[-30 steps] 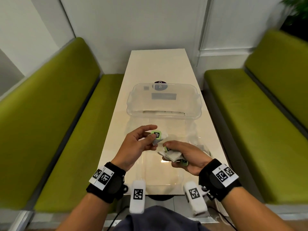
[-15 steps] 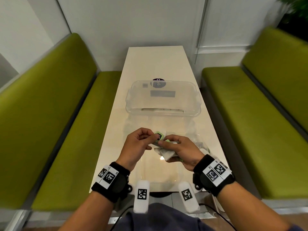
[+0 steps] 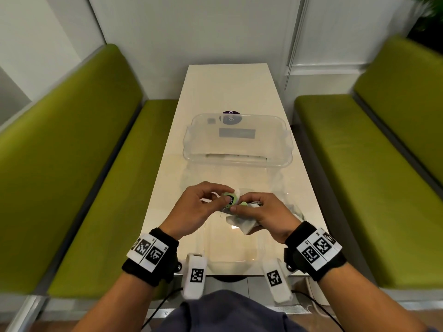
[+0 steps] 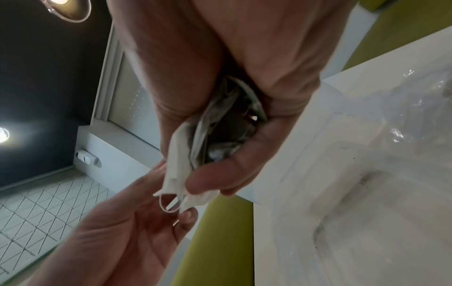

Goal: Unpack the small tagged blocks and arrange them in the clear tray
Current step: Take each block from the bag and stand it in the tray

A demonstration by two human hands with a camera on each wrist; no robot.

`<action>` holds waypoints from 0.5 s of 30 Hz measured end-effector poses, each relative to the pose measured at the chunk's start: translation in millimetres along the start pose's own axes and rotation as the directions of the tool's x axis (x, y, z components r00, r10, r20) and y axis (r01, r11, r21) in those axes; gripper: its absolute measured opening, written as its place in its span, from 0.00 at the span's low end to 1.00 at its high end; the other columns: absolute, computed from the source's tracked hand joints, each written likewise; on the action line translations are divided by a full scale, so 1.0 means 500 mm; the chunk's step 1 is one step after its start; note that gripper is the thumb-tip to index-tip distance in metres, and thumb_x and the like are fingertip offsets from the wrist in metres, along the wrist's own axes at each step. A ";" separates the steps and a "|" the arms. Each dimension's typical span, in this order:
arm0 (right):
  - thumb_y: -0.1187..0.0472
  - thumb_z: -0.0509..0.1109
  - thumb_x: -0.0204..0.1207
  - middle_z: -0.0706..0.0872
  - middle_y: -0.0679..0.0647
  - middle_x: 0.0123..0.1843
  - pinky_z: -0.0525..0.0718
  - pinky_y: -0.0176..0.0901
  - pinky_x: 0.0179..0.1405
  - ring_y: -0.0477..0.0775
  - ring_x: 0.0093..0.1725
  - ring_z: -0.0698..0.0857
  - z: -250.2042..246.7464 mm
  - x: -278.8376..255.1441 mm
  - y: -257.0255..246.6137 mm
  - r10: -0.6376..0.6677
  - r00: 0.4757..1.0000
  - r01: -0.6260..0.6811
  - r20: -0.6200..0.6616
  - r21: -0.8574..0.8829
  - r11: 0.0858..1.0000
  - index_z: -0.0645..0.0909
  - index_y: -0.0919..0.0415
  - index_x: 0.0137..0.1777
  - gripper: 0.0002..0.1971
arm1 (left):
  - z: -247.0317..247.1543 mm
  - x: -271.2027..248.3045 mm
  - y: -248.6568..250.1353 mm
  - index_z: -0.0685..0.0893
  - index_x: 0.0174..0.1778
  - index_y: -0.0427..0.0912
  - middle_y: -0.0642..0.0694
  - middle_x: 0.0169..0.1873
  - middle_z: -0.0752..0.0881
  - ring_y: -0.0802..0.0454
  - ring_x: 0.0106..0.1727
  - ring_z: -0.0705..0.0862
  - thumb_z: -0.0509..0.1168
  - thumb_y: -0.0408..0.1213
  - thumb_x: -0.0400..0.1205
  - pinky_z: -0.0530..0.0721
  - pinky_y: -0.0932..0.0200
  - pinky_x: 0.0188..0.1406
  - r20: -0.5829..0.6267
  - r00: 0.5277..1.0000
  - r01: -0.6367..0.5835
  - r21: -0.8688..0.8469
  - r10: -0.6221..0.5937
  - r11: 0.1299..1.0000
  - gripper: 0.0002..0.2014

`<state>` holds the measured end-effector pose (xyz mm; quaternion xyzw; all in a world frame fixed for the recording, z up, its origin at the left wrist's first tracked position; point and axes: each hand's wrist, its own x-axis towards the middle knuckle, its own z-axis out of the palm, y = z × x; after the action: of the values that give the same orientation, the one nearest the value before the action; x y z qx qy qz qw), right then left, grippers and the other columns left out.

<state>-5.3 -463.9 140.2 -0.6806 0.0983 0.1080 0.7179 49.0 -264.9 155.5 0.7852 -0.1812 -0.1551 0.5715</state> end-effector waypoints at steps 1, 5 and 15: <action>0.62 0.82 0.72 0.89 0.54 0.44 0.88 0.45 0.31 0.50 0.38 0.91 -0.002 0.000 0.000 0.004 1.000 -0.004 0.006 0.007 1.000 0.90 0.68 0.49 0.10 | -0.001 0.000 0.001 0.94 0.54 0.55 0.52 0.54 0.89 0.54 0.49 0.86 0.76 0.39 0.81 0.86 0.60 0.52 -0.018 1.000 -0.011 0.046 0.011 0.999 0.08; 0.62 0.82 0.72 0.90 0.52 0.43 0.87 0.45 0.32 0.50 0.38 0.91 -0.005 -0.002 0.004 0.016 1.000 -0.017 0.015 0.034 0.999 0.91 0.64 0.47 0.07 | -0.005 0.001 0.011 0.94 0.49 0.54 0.53 0.48 0.88 0.54 0.46 0.84 0.76 0.37 0.81 0.82 0.63 0.46 -0.074 0.997 -0.012 0.093 0.019 0.996 0.06; 0.61 0.83 0.72 0.91 0.57 0.42 0.87 0.46 0.32 0.53 0.38 0.91 -0.003 0.000 0.014 0.038 0.998 -0.035 -0.051 0.062 0.997 0.91 0.63 0.49 0.09 | 0.008 -0.006 0.023 0.90 0.64 0.43 0.35 0.42 0.91 0.47 0.37 0.90 0.70 0.23 0.83 0.91 0.58 0.43 -0.059 0.993 0.092 -0.182 -0.104 0.979 0.16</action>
<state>-7.4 -465.0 133.3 -0.6589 0.1327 0.1005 0.7336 43.2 -269.8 165.2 0.7434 -0.1078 -0.1718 0.6373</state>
